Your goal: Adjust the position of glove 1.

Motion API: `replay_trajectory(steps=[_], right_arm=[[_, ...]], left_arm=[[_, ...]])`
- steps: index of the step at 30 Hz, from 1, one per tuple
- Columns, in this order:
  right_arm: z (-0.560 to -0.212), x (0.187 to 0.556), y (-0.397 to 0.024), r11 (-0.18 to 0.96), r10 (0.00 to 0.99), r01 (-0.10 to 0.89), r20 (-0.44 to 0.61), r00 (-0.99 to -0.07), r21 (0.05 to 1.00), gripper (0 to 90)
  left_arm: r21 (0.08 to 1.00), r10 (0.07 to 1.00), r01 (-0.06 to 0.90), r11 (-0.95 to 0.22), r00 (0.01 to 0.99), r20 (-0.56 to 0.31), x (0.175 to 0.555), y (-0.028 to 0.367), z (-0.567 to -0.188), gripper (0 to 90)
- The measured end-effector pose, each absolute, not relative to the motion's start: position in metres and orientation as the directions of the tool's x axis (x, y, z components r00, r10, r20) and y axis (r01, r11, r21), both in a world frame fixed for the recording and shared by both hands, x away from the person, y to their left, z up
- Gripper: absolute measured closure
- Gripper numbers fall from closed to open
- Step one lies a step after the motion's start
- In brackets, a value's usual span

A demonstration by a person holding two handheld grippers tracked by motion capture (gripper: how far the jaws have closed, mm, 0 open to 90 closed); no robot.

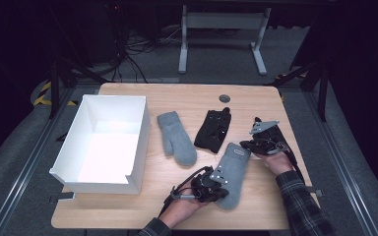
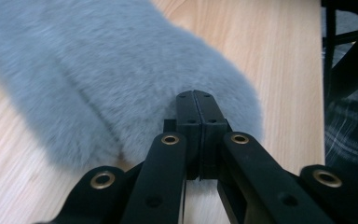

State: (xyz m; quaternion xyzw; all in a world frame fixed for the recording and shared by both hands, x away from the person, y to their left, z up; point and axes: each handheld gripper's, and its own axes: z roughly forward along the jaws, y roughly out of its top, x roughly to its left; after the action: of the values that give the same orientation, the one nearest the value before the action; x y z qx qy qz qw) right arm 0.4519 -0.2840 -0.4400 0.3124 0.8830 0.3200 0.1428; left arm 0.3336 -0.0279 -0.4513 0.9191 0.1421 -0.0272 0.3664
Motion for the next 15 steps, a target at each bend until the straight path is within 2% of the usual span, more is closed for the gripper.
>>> replay_trajectory(steps=[15], right_arm=[[-0.44,0.399,-0.303,0.636,0.602,0.466,-0.018,-0.798,0.615,90.0]], left_arm=[[0.642,0.387,0.361,-0.677,0.916,-0.107,0.354,0.018,-0.448,90.0]])
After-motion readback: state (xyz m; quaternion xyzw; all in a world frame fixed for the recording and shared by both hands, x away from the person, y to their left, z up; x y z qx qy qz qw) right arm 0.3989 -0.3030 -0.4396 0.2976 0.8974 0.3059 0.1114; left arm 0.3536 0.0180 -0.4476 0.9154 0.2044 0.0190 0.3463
